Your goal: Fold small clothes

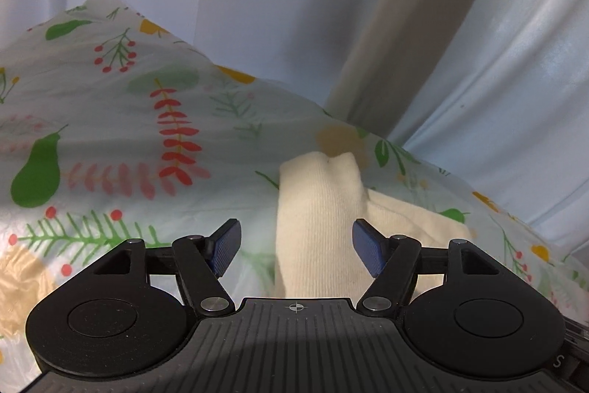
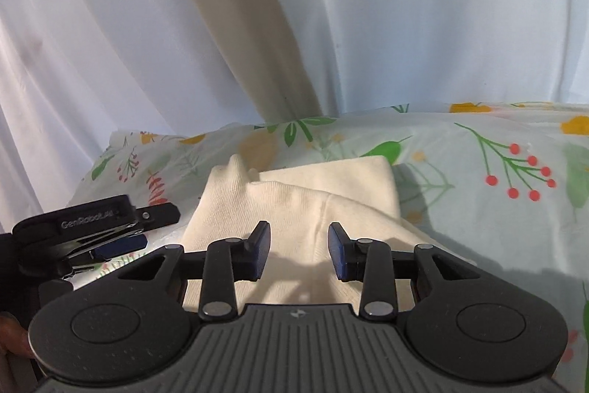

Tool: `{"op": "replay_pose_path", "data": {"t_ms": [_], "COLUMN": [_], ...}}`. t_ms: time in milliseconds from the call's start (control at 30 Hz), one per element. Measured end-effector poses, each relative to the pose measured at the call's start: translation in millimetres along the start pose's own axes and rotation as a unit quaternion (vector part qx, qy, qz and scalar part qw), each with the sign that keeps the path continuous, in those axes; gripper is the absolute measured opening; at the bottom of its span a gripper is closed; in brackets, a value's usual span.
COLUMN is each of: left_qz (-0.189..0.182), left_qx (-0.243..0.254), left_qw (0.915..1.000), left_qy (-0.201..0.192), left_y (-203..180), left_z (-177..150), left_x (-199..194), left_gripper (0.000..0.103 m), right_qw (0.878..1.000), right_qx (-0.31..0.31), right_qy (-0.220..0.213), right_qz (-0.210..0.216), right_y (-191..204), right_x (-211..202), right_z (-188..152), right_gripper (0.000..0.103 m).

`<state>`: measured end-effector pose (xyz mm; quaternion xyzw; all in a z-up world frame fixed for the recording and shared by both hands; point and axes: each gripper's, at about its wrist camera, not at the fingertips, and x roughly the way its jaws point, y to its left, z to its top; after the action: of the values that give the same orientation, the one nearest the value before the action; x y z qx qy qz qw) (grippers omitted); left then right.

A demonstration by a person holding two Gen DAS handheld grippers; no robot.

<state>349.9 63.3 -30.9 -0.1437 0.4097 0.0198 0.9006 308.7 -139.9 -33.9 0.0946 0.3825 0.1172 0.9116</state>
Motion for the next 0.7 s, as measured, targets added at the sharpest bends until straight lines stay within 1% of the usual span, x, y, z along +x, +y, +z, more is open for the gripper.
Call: {"op": "replay_pose_path", "data": {"t_ms": [100, 133, 167, 200, 233, 267, 333, 400, 500, 667, 700], "left_qz": [0.037, 0.042, 0.048, 0.054, 0.054, 0.049, 0.05, 0.047, 0.047, 0.052, 0.056], "left_qx": [0.045, 0.049, 0.052, 0.054, 0.056, 0.051, 0.044, 0.041, 0.041, 0.039, 0.037], "left_qw": [0.9983, 0.9979, 0.9975, 0.9971, 0.997, 0.9975, 0.9978, 0.998, 0.998, 0.9978, 0.9977], "left_qy": [0.01, 0.006, -0.001, -0.003, -0.004, -0.003, -0.004, -0.008, -0.01, -0.008, -0.005], "left_y": [-17.2, -19.7, -22.1, -23.8, -25.2, -24.9, -23.9, -23.1, -23.5, -22.5, -22.2], "left_z": [-5.4, -7.5, -10.3, -11.6, -13.7, -14.7, -15.2, -16.5, -17.3, -16.9, -16.3], "left_x": [30.4, 34.4, 37.3, 39.4, 41.1, 43.5, 45.0, 44.7, 44.1, 44.4, 43.8], "left_gripper": [0.073, 0.079, 0.086, 0.089, 0.092, 0.093, 0.096, 0.096, 0.097, 0.1, 0.1], "right_qw": [0.997, 0.995, 0.992, 0.991, 0.991, 0.991, 0.992, 0.99, 0.988, 0.99, 0.989], "right_qx": [-0.048, -0.061, -0.082, -0.095, -0.095, -0.091, -0.081, -0.085, -0.095, -0.066, -0.061], "right_qy": [0.025, 0.018, 0.004, -0.009, -0.019, -0.03, -0.045, -0.055, -0.062, -0.075, -0.078], "right_qz": [-0.058, -0.072, -0.091, -0.098, -0.095, -0.09, -0.09, -0.096, -0.102, -0.101, -0.106], "right_y": [7.7, 6.6, 4.6, 0.6, -4.4, -10.8, -14.3, -12.7, -10.1, -16.2, -16.5], "right_x": [33.4, 36.4, 37.7, 36.4, 34.9, 31.4, 27.3, 24.1, 22.5, 19.0, 17.4], "right_z": [-1.7, -3.5, -6.2, -10.2, -13.5, -17.9, -22.0, -26.4, -27.9, -28.0, -28.8], "right_gripper": [0.03, 0.03, 0.028, 0.028, 0.028, 0.029, 0.029, 0.029, 0.03, 0.032, 0.035]}}
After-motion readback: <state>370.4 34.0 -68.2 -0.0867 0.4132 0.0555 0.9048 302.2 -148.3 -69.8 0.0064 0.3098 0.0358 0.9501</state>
